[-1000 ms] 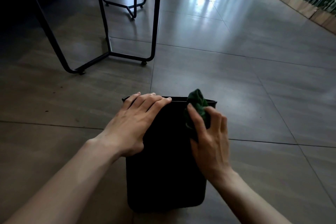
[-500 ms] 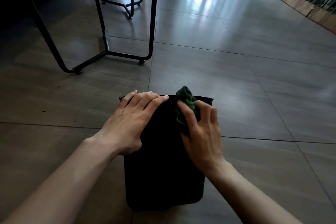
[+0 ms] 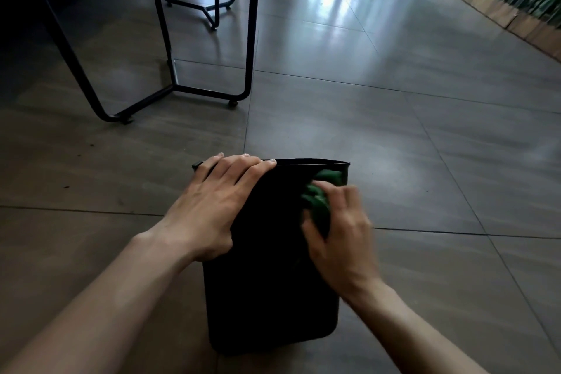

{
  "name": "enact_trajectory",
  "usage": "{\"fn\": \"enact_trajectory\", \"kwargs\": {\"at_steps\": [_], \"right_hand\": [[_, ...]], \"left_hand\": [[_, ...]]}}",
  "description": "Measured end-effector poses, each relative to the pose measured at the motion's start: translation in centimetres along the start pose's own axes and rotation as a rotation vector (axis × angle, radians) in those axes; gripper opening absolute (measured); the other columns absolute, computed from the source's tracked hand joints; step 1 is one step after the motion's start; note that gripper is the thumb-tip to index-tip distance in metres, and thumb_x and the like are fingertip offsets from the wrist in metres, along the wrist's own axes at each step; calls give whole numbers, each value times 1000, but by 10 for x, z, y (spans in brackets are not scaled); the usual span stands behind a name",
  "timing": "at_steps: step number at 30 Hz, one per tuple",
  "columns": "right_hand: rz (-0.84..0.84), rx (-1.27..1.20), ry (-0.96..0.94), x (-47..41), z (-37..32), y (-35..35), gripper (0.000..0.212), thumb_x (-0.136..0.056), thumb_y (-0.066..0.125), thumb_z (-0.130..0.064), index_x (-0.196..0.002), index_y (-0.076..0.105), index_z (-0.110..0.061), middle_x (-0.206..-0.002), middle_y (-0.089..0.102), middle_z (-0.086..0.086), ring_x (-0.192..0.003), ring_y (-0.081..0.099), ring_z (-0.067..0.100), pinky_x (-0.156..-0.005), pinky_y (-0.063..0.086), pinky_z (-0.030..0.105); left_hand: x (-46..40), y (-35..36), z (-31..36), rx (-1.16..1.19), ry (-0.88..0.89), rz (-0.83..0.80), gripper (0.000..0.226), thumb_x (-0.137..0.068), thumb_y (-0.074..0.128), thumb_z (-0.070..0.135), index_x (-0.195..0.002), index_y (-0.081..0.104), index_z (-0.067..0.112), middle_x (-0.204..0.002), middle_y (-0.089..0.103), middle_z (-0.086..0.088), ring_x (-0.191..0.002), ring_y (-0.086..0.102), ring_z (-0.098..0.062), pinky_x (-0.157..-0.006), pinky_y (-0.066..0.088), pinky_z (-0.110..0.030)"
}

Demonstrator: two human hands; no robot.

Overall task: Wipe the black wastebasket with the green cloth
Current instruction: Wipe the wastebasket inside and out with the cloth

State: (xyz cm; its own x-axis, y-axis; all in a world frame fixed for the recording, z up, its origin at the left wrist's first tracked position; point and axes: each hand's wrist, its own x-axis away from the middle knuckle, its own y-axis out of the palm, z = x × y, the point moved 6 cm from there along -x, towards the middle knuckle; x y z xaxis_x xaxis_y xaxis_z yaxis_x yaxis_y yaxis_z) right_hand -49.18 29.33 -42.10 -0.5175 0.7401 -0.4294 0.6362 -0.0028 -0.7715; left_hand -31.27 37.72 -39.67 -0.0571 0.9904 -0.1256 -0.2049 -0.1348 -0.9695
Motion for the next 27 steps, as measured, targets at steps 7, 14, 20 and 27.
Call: {"fn": "enact_trajectory", "kwargs": {"at_steps": [7, 14, 20, 27], "right_hand": [[-175, 146, -131, 24, -27, 27, 64, -76, 77, -36, -134, 50, -25, -120, 49, 7, -96, 62, 32, -56, 59, 41], [-32, 106, 72, 9, -37, 26, 64, -76, 79, -31, -132, 50, -24, -125, 47, 7, -99, 62, 34, -59, 56, 39], [-186, 203, -112, 45, -38, 41, 72, -65, 89, -33, -128, 54, -26, -116, 54, 5, -93, 64, 30, -51, 56, 36], [-106, 149, -19, 37, -39, 31, 75, -66, 87, -29, -134, 55, -26, -124, 52, 7, -105, 61, 32, -55, 57, 37]], "left_hand": [[1, 2, -1, -16, 5, -16, 118, -55, 65, 15, -157, 10, 34, -153, 26, 11, -147, 22, -15, -126, 3, -33], [0, 1, 0, -35, 7, -30, 116, -55, 64, 14, -157, 12, 32, -154, 29, 10, -147, 25, -17, -126, 9, -38], [1, 2, 0, -49, 8, -39, 118, -56, 66, 15, -158, 9, 33, -155, 25, 11, -148, 22, -15, -126, 6, -35], [0, 2, 1, -56, 0, -53, 120, -55, 66, 16, -157, 6, 33, -154, 23, 12, -147, 22, -15, -126, 3, -33]]}}
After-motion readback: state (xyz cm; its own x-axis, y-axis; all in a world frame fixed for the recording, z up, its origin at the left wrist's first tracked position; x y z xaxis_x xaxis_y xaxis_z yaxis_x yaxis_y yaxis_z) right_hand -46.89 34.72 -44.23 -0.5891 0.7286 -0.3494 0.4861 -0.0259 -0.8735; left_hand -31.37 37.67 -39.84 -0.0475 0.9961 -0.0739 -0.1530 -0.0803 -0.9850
